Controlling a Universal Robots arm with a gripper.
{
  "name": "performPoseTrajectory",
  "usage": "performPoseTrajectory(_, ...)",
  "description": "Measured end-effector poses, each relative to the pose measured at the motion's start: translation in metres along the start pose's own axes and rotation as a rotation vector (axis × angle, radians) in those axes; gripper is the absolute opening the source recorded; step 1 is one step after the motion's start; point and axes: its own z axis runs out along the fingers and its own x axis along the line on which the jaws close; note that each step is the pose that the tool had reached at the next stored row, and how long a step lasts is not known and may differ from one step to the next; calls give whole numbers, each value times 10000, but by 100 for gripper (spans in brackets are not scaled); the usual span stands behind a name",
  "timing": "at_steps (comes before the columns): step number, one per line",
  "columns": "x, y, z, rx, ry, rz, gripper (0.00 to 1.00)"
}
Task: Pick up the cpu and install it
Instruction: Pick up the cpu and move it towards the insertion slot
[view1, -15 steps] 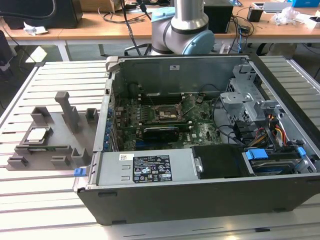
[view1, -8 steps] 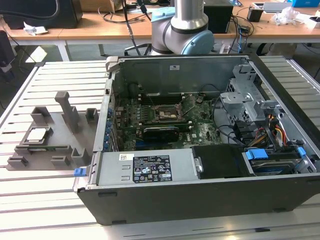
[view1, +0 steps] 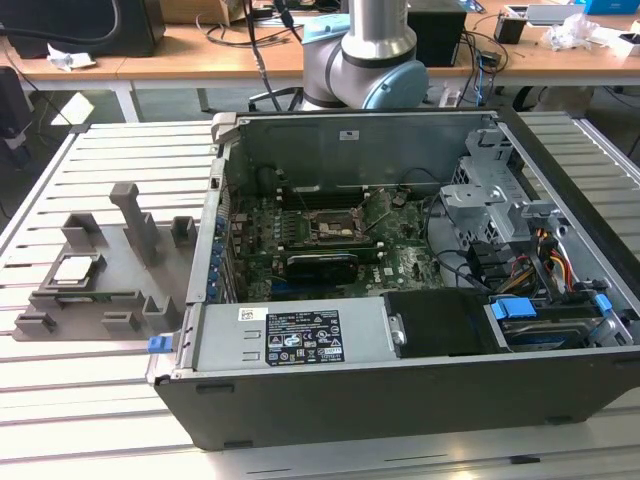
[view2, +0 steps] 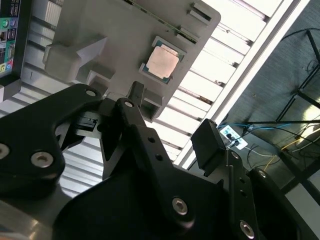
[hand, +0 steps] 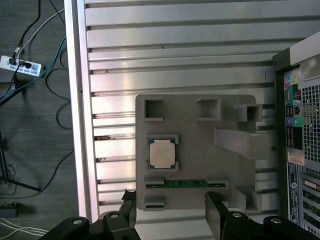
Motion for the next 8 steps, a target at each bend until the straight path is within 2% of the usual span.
performPoseTrajectory(8, 2, 2, 87, 0, 0, 0, 66)
